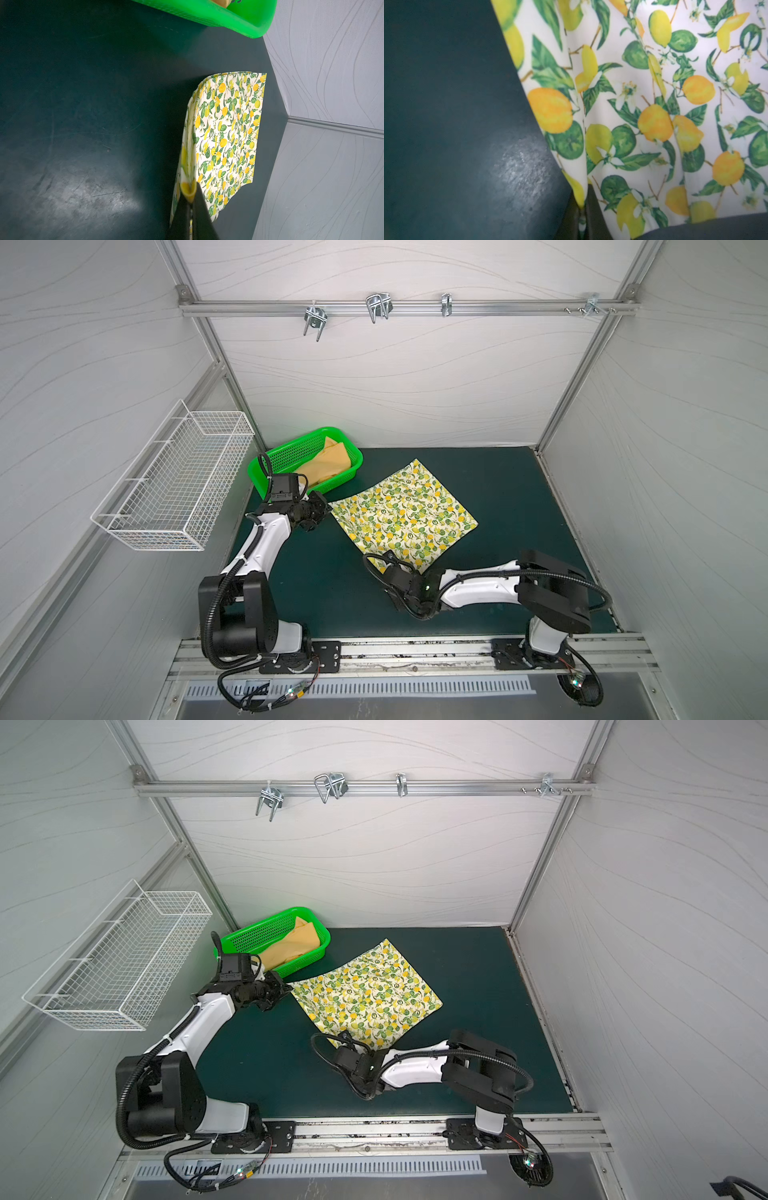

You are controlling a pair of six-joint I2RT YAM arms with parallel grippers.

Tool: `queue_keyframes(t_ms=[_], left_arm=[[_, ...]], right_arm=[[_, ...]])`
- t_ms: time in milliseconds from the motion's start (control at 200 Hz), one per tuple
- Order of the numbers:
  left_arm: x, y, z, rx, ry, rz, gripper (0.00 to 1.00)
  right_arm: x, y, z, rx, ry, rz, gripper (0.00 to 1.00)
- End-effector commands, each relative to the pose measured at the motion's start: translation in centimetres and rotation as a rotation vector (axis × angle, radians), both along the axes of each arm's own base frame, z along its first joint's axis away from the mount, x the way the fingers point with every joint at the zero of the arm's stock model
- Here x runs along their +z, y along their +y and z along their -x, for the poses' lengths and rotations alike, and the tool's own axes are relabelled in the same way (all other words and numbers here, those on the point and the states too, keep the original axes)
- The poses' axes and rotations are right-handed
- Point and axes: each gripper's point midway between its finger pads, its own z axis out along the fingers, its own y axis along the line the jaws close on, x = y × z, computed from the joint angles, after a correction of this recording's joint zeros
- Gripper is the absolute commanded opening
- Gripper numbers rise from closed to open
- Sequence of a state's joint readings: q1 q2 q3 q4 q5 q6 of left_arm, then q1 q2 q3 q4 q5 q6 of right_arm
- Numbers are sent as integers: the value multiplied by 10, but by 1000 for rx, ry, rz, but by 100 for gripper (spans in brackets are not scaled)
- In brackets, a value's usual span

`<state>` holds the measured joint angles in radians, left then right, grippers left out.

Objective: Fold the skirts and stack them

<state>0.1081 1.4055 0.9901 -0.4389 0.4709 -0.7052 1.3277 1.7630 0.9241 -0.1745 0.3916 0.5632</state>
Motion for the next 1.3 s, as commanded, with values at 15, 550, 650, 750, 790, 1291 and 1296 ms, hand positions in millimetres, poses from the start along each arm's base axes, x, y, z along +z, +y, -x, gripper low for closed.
queue_keyframes(t_ms=[15, 550, 650, 750, 790, 1291, 1296], left_arm=[[33, 8, -14, 1, -94, -20, 0], [75, 24, 31, 38, -219, -65, 0], [85, 23, 38, 43, -256, -69, 0], [93, 23, 46, 48, -282, -81, 0], [96, 22, 50, 51, -293, -78, 0], [95, -11, 41, 30, -345, -19, 0], [95, -11, 40, 30, -345, -20, 0]], right_arm=[[-18, -33, 43, 78, 141, 168, 6], [89, 4, 79, 244, 252, -94, 5], [101, 5, 87, 269, 285, -138, 5], [116, 5, 94, 293, 308, -183, 5], [123, 3, 96, 300, 321, -204, 5], [148, -54, 49, 150, 395, -335, 6], [147, -54, 48, 147, 396, -333, 6]])
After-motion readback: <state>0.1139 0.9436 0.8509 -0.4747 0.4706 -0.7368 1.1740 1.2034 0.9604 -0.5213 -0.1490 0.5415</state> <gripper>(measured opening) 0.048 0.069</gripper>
